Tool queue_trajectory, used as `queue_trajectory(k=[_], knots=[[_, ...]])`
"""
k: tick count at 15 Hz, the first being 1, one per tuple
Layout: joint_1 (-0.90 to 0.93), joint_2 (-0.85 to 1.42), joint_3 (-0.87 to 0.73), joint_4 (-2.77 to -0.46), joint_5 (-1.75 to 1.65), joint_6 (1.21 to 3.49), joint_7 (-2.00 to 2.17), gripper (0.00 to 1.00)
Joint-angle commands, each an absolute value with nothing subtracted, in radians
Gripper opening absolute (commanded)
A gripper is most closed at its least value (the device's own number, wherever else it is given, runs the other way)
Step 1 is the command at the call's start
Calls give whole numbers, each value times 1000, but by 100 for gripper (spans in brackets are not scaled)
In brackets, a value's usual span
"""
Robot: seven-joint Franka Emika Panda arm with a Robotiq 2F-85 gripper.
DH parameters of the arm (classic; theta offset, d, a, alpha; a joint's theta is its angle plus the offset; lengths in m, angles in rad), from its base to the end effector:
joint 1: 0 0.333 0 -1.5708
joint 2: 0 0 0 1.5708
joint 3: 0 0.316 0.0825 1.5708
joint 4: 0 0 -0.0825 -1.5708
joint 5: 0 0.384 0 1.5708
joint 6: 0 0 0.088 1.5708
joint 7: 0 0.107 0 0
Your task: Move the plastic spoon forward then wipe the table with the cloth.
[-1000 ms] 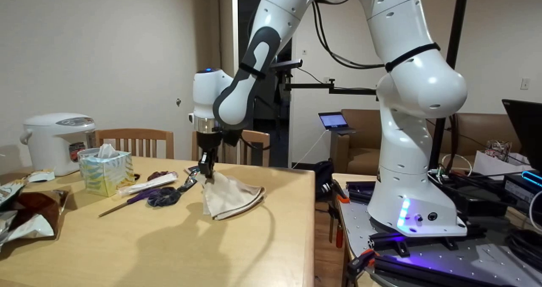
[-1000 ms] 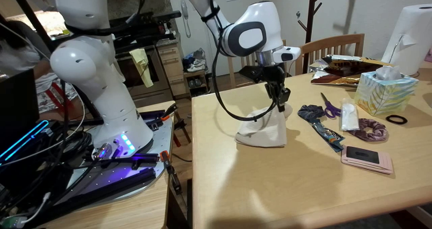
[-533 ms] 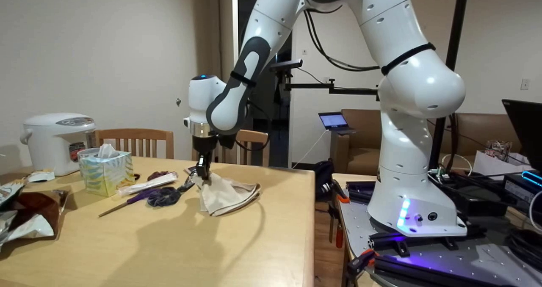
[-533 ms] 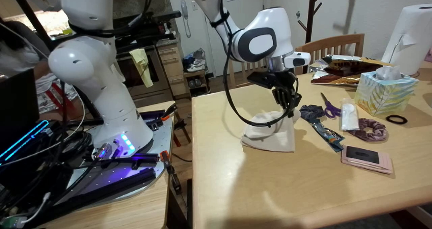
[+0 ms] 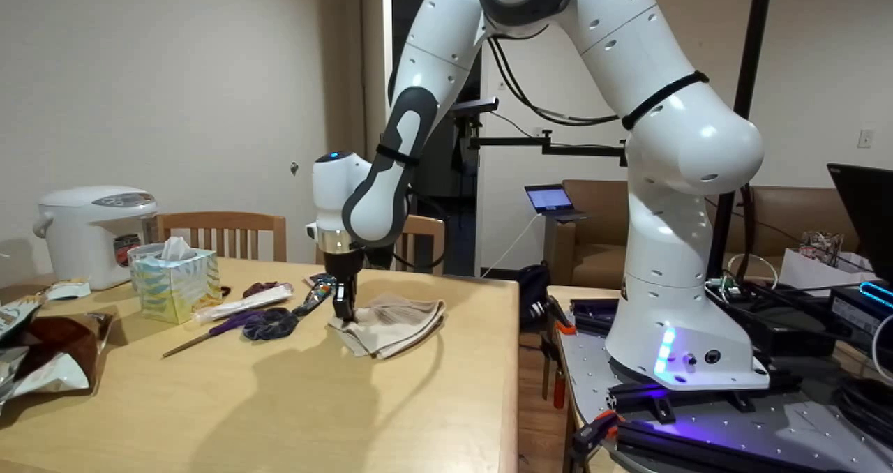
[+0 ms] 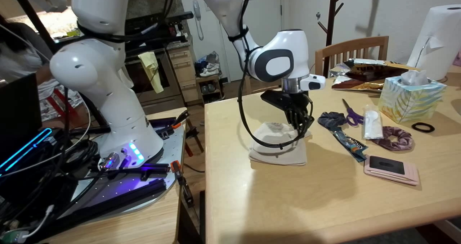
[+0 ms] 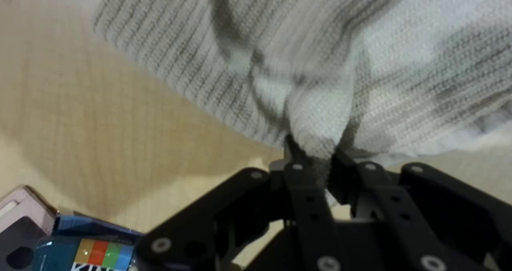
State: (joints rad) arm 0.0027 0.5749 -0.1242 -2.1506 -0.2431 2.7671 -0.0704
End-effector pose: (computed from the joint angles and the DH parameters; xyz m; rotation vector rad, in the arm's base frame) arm 0.5604 -0.0604 0.1334 2.9639 0.2899 0.0348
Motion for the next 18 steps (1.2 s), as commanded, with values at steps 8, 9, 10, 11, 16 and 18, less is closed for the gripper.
queue_trajectory(k=[8, 9, 10, 11, 16, 18], knots=[[20, 494, -125, -2366, -198, 2913, 41, 4], [16, 490, -118, -2384, -189, 2929, 45, 4], [17, 486, -116, -2400, -180, 2939, 52, 4], [14, 483, -110, -2415, -168, 2947, 53, 4], [19, 465, -94, -2487, -125, 2953, 44, 4], [28, 454, -98, -2503, -130, 2935, 43, 4]])
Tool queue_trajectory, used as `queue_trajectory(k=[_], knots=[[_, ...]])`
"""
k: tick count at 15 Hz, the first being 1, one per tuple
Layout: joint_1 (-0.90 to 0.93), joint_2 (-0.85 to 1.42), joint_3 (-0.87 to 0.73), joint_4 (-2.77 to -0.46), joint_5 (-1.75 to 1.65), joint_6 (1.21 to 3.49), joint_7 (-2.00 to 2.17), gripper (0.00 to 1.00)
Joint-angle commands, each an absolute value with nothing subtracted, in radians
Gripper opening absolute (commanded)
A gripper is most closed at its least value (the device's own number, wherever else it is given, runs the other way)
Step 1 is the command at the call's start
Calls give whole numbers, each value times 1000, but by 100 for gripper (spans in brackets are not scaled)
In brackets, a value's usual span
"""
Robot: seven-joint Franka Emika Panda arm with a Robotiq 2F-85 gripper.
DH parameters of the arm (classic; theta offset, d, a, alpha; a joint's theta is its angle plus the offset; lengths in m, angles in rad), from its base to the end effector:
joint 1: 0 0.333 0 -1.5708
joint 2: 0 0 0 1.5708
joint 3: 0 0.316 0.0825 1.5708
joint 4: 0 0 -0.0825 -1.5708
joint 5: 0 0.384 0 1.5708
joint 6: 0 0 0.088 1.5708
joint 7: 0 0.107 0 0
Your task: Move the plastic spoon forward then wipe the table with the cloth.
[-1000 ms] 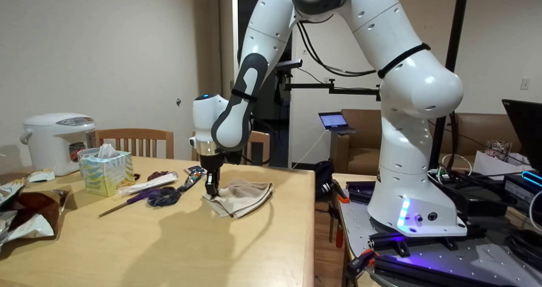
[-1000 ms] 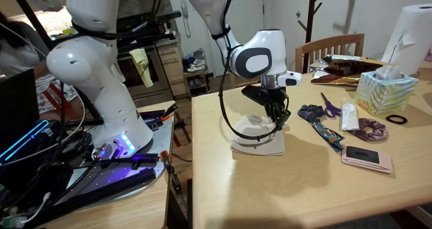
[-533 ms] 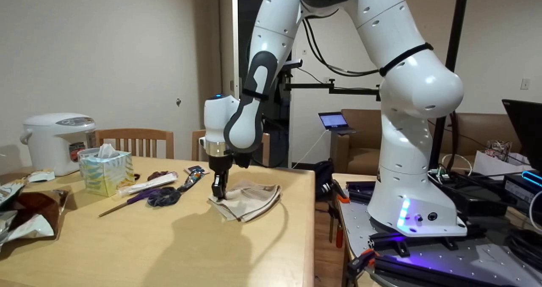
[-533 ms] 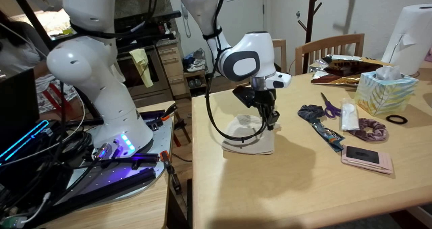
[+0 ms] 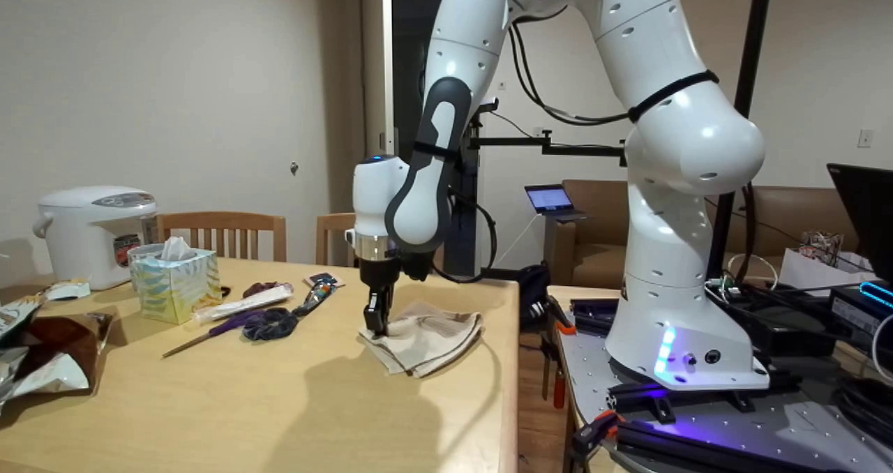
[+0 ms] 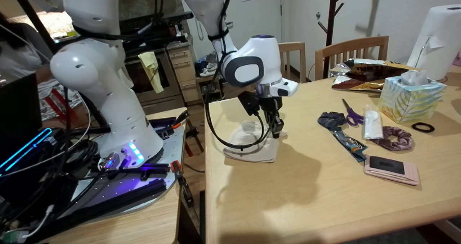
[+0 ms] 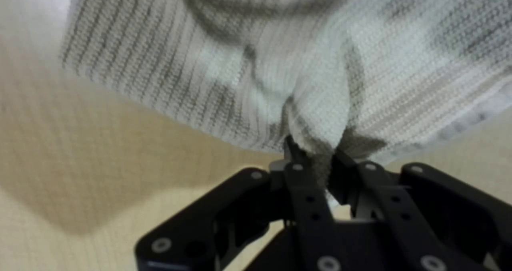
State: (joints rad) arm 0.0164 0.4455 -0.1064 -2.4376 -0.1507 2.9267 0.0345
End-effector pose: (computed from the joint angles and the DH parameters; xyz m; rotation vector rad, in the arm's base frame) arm 0.4794 -0.0381 0.1300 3.0585 0.0511 0.0620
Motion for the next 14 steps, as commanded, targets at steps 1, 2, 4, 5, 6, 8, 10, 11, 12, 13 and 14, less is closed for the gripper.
queue_trajectory(k=[1, 2, 4, 5, 6, 8, 10, 11, 12, 13, 14], knots=[[38, 446, -106, -2511, -139, 2922, 44, 4], [50, 438, -119, -2519, -151, 2911, 47, 4], [68, 418, -135, -2538, -163, 2896, 51, 4], [83, 412, -148, -2546, -177, 2889, 54, 4], [99, 407, -163, -2554, -194, 2883, 54, 4], [110, 401, -174, -2570, -215, 2866, 44, 4], [128, 395, -190, -2587, -233, 2871, 58, 4], [135, 394, -196, -2590, -242, 2870, 62, 4], [139, 395, -199, -2590, -249, 2872, 61, 4], [140, 392, -202, -2592, -255, 2877, 54, 4], [143, 391, -207, -2589, -264, 2879, 53, 4]])
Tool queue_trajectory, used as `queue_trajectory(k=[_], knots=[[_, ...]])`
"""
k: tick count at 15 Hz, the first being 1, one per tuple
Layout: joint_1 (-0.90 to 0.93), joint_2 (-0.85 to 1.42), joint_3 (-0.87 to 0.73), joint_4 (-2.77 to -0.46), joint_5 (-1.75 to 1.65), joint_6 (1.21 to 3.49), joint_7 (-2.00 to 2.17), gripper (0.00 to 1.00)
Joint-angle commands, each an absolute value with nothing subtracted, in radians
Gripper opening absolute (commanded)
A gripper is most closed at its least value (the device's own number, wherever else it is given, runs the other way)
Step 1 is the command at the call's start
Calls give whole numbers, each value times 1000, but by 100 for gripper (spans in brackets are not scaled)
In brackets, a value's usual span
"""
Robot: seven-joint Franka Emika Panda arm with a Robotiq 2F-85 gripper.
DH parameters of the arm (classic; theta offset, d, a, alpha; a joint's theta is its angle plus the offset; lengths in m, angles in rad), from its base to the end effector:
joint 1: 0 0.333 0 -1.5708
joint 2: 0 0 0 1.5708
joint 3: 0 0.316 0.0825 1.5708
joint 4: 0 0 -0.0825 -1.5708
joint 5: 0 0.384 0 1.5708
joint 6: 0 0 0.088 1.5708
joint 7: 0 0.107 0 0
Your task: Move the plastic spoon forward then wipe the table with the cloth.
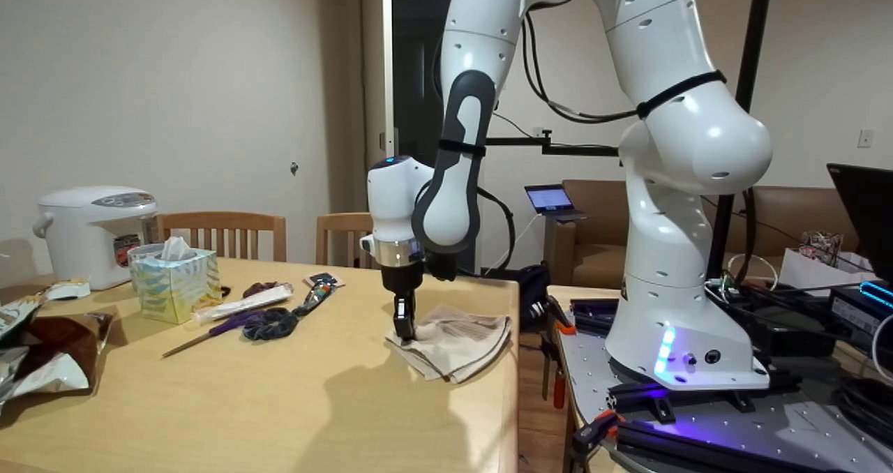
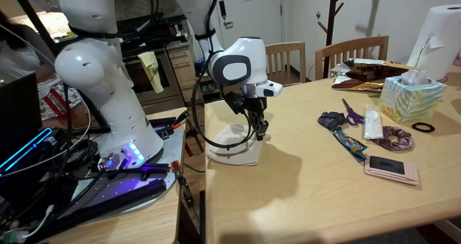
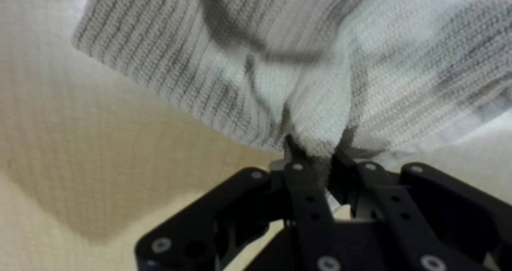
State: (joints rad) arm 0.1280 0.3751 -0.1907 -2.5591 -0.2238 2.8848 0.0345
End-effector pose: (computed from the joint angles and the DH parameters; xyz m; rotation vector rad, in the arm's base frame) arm 0.4342 -0.0229 0.1288 3.0133 0.1995 -0.0777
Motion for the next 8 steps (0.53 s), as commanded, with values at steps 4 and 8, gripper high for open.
queue_trajectory(k=[4, 8], knots=[[141, 386, -214, -2575, -291, 2889, 38, 4], [122, 377, -202, -2568, -288, 2878, 18, 45]])
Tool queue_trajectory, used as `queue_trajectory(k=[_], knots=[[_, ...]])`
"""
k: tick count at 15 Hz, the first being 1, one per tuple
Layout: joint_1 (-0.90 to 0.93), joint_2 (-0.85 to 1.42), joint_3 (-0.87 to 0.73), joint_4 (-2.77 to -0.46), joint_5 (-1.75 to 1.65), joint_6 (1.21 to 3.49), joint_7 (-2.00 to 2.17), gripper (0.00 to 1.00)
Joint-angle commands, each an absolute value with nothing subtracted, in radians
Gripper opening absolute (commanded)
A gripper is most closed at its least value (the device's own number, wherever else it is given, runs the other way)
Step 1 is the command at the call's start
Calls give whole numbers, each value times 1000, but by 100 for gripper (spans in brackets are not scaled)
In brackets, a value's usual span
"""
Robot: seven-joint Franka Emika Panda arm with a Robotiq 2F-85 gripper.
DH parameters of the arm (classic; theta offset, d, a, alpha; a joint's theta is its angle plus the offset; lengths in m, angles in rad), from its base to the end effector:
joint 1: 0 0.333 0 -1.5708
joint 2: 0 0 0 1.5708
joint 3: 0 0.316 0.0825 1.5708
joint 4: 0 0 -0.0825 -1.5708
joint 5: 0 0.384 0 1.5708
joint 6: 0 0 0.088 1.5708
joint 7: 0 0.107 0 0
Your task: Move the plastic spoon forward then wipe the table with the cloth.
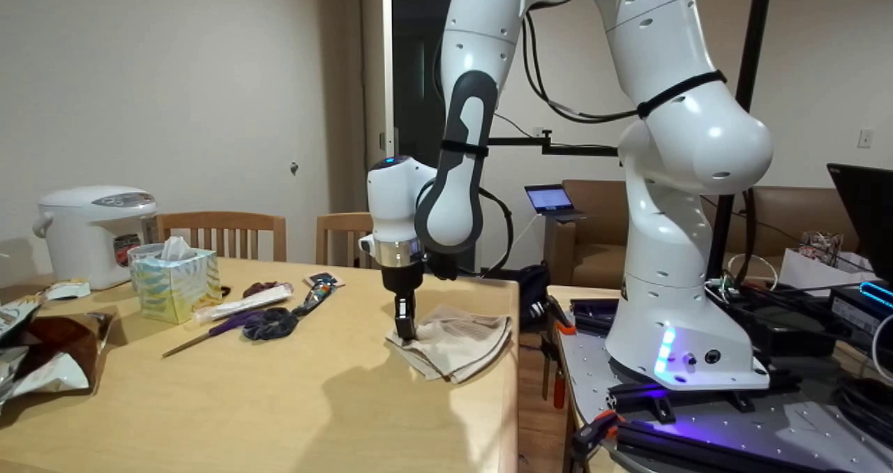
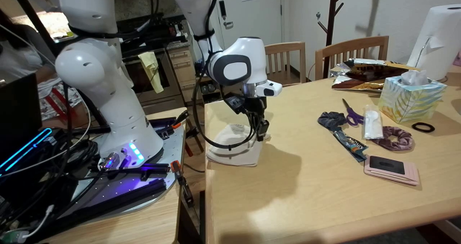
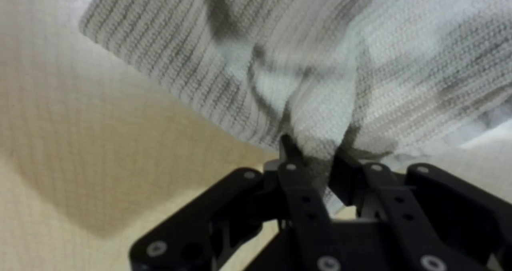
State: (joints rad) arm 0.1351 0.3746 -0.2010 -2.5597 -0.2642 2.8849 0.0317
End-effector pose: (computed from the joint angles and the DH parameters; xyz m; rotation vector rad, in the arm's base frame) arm 0.4336 -0.0225 0.1289 2.9960 0.2580 -0.0797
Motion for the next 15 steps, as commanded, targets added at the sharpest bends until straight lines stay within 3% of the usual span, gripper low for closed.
queue_trajectory(k=[1, 8, 10, 15], knots=[[114, 375, -195, -2570, -282, 2882, 11, 51], [85, 370, -180, -2569, -265, 2928, 5, 95], [81, 364, -180, -2566, -264, 2940, -1, 100], [75, 348, -173, -2548, -262, 2929, -15, 100]])
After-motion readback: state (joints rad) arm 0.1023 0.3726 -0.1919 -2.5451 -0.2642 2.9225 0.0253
